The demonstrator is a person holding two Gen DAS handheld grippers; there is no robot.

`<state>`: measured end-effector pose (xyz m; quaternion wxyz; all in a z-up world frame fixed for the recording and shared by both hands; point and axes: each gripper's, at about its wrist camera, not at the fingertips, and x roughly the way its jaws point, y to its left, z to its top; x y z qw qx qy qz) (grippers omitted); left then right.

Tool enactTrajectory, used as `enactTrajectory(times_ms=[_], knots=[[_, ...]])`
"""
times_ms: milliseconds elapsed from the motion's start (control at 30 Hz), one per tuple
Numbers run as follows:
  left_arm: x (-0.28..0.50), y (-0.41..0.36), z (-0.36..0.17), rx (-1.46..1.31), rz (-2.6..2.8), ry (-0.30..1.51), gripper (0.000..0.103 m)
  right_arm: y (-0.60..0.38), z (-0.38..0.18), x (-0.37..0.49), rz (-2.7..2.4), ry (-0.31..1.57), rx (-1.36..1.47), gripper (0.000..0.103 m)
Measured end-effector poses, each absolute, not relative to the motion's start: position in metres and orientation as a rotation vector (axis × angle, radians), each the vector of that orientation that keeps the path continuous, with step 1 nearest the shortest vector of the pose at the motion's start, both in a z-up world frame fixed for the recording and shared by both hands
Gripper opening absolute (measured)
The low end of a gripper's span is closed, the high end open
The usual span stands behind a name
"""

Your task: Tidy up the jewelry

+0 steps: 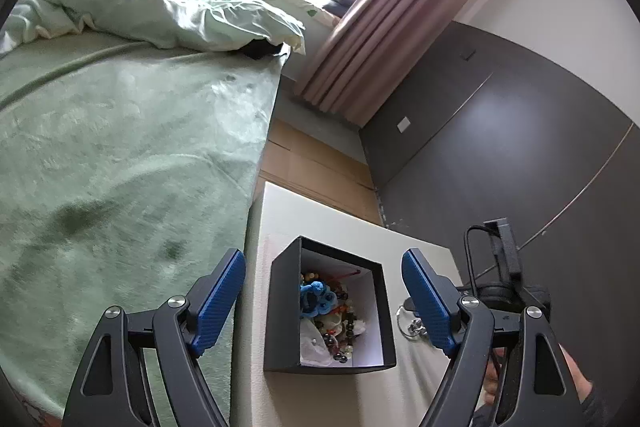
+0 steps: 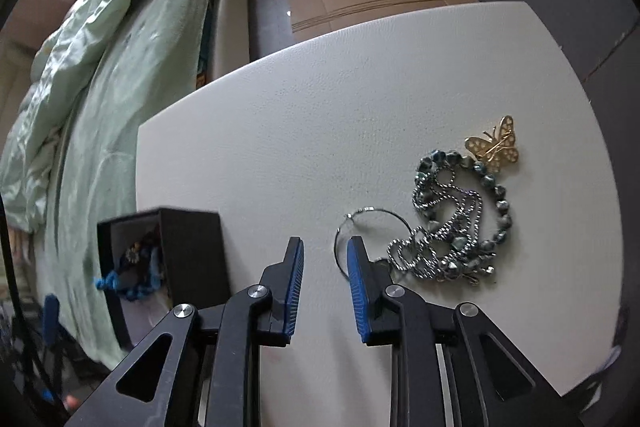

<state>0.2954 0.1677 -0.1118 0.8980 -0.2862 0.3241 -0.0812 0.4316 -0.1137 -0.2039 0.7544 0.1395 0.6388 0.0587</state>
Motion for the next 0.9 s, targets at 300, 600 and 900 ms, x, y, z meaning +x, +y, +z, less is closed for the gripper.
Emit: enactTrajectory(times_ms=[300, 600, 900], knots=[[0.29, 0.181, -0.108, -0.641, -0.181, 0.637, 0.081, -0.133, -0.226, 0.442, -0.078, 1.445, 0.537, 0.023], [0.28, 0.206, -0.108, -0.715, -0.15, 0.606, 0.081, -0.127, -0.233, 0.45, -0.217, 1.479, 0.546, 0.023], [0.279, 0.216, -0.109, -0.747, -0.144, 0.6, 0.081, -0.112, -0.235, 0.461, -0.27, 1.483, 0.462, 0.006]])
